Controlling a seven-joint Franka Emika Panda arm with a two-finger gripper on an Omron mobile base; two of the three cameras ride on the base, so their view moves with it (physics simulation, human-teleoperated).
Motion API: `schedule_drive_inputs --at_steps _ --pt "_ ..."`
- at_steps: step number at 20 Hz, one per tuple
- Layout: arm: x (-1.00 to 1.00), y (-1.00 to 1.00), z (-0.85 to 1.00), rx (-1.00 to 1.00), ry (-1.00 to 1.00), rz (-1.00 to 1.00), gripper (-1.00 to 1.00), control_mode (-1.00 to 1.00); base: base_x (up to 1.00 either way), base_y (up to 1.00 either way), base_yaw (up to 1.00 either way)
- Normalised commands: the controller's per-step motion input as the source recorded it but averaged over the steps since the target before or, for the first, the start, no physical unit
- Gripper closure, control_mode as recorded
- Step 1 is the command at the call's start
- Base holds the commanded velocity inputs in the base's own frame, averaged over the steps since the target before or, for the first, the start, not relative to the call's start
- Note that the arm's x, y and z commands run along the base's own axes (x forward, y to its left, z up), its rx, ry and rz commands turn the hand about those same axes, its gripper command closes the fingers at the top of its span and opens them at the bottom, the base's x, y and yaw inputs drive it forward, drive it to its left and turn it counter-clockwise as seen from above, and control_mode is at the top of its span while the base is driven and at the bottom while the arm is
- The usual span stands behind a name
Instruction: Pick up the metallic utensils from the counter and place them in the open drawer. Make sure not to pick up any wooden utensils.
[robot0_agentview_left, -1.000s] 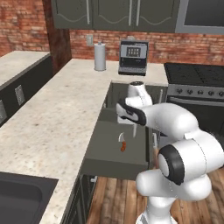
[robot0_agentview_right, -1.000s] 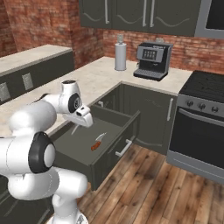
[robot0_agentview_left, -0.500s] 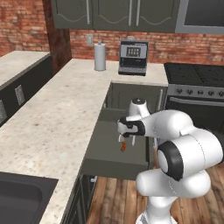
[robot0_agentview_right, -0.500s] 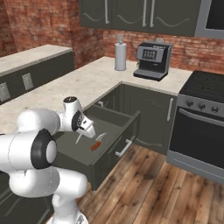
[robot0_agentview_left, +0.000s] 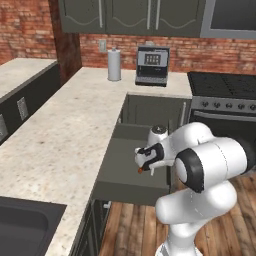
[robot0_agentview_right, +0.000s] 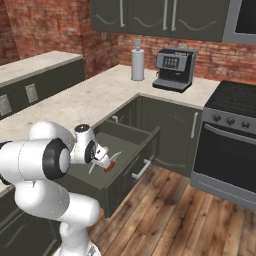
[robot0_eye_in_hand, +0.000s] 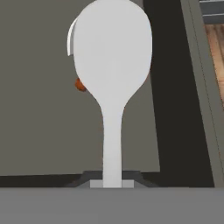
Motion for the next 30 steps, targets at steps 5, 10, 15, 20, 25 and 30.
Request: schedule_drive_inputs --at_steps 5,10,15,20,25,30 --pt "0.05 0.00 -0.22 0.00 0.10 0.00 1.00 -1.00 0.00 0.00 0.00" --pt "0.05 -0.10 -0.15 0.00 0.12 -0.01 1.00 -1.00 0.00 0.00 0.00" --pt "0.09 -0.26 -0.24 0.00 0.09 0.00 1.00 -1.00 0.00 0.00 0.00" --pt "0.20 -0.11 -0.34 0.00 0.07 -0.01 1.00 -1.00 0.00 0.00 0.00" --pt "0.33 0.02 -0.17 0.00 0.02 -0.01 1.00 -1.00 0.00 0.00 0.00" --pt "0.31 0.09 0.00 0.00 0.00 -0.01 1.00 -1.00 0.00 0.00 0.00"
